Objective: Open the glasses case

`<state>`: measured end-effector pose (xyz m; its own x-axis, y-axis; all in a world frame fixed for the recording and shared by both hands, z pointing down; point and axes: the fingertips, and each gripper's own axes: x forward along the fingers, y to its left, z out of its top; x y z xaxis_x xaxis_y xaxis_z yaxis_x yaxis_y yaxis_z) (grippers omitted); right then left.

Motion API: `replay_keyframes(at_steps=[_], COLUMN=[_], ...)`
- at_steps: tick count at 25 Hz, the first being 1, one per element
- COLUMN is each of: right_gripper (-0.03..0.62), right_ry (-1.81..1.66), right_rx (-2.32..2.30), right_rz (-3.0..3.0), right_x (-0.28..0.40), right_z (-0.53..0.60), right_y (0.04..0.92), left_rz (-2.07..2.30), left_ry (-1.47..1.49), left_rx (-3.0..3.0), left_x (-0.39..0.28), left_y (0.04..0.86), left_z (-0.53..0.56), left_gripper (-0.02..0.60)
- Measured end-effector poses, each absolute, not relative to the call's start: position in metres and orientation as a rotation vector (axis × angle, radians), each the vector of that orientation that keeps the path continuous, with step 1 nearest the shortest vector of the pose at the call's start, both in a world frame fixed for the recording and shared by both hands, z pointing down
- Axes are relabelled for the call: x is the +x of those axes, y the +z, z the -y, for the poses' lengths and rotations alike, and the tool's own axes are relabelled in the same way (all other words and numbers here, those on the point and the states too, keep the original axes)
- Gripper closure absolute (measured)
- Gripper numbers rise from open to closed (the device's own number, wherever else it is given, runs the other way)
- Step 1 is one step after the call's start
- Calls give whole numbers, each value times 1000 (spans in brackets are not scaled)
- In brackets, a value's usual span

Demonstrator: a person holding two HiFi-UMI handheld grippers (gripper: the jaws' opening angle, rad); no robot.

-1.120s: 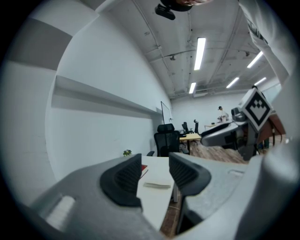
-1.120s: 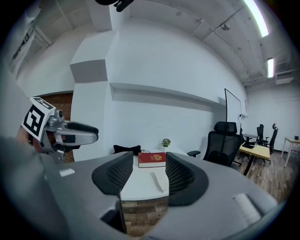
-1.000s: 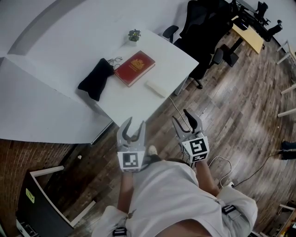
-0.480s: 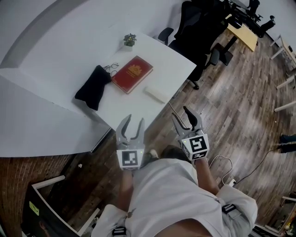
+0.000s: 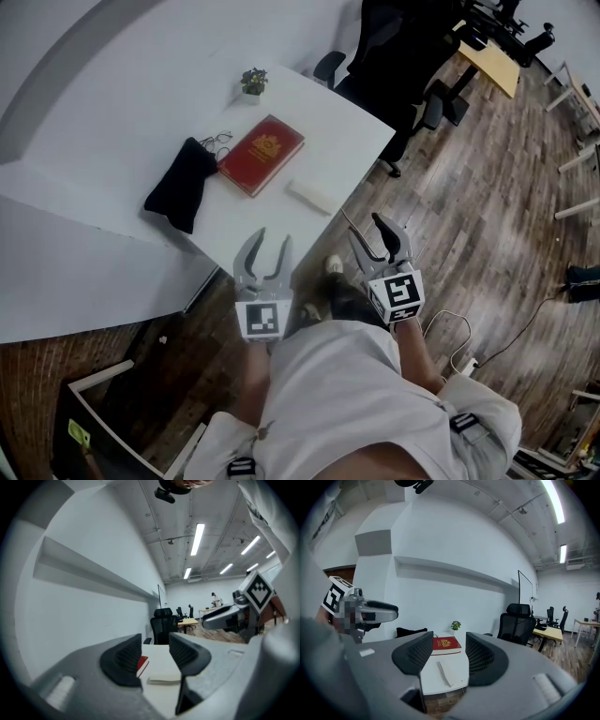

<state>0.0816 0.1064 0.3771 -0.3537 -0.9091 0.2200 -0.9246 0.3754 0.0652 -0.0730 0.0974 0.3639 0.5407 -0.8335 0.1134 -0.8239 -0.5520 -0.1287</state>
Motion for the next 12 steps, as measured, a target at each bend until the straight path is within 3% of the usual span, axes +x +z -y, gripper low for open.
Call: replay_keyframes(at_steps=[12], right_gripper=[390], right_ry=[144], right_rx=[1564], right_rz=[2452], right_x=[105], right_z=[-39], right_y=[387], left_rz=[-1504], left_ry=[-266], left_rx=[-2690], left_x=[-52], left_y=[373], left_z=[-37], left_gripper=[402])
